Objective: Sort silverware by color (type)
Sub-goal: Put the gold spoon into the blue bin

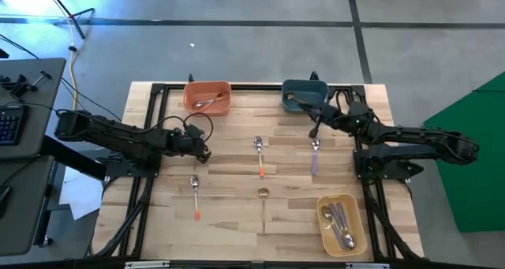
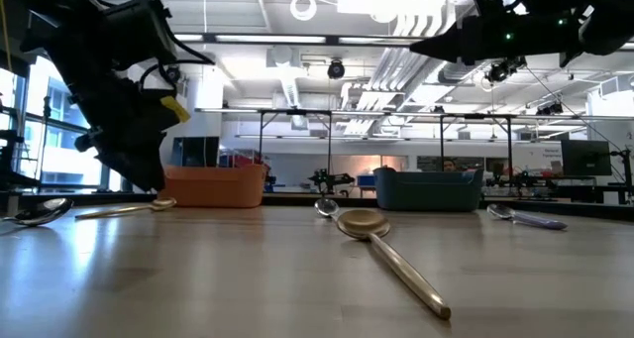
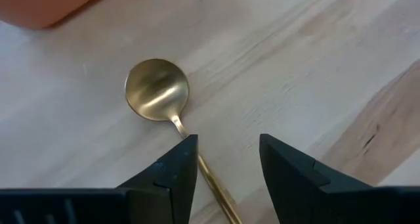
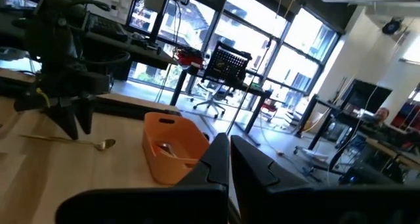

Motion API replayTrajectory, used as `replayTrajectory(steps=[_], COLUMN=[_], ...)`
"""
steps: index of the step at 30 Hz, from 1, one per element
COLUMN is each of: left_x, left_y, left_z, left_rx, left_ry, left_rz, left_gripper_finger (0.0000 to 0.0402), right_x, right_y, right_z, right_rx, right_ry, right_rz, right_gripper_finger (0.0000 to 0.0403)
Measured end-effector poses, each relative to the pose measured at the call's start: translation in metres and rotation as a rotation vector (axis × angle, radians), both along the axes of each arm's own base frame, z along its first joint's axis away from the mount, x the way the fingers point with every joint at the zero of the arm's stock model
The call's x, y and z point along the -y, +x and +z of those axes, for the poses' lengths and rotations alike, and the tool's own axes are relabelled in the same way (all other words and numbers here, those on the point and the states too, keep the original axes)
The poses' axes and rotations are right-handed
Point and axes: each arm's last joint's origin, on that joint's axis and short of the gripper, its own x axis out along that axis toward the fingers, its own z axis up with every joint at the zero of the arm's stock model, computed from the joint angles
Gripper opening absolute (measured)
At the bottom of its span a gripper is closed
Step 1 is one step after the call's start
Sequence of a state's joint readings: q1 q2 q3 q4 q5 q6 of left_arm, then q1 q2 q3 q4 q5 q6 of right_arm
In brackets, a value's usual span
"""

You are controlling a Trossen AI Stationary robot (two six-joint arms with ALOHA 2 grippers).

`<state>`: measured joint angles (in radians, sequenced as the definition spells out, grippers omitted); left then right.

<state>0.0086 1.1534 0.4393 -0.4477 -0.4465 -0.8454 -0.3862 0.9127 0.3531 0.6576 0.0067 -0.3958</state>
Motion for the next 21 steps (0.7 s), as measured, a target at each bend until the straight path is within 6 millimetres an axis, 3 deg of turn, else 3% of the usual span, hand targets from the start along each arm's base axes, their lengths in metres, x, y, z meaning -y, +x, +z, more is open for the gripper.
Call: replayTrajectory(steps=[10,18,21], left_x=[-0.016,-0.022,-0.023], left_y=[-0.005,-0.003,-0.007], left_z=[-0.001,-0.002,-0.011], left_rx=[-0.006,0.013,-0.012], left_ry=[-0.034,-0.134,-0.191], left_rz=[0.148,0.112,0.112], left_gripper_finger=[0.0151,0.0151,0.0151], right_x=[0.001,0.003,0.003], right_y=[0.003,0.007,0.008], right_z=[0.023,0.042,0.044], right_rx=[0.052,0.049,0.047], right_ry=[-0.075,-0.082,-0.081], right_rz=[-0.007,-0.009,-0.009], right_gripper_finger=[0.0000,0.0000,0.0000])
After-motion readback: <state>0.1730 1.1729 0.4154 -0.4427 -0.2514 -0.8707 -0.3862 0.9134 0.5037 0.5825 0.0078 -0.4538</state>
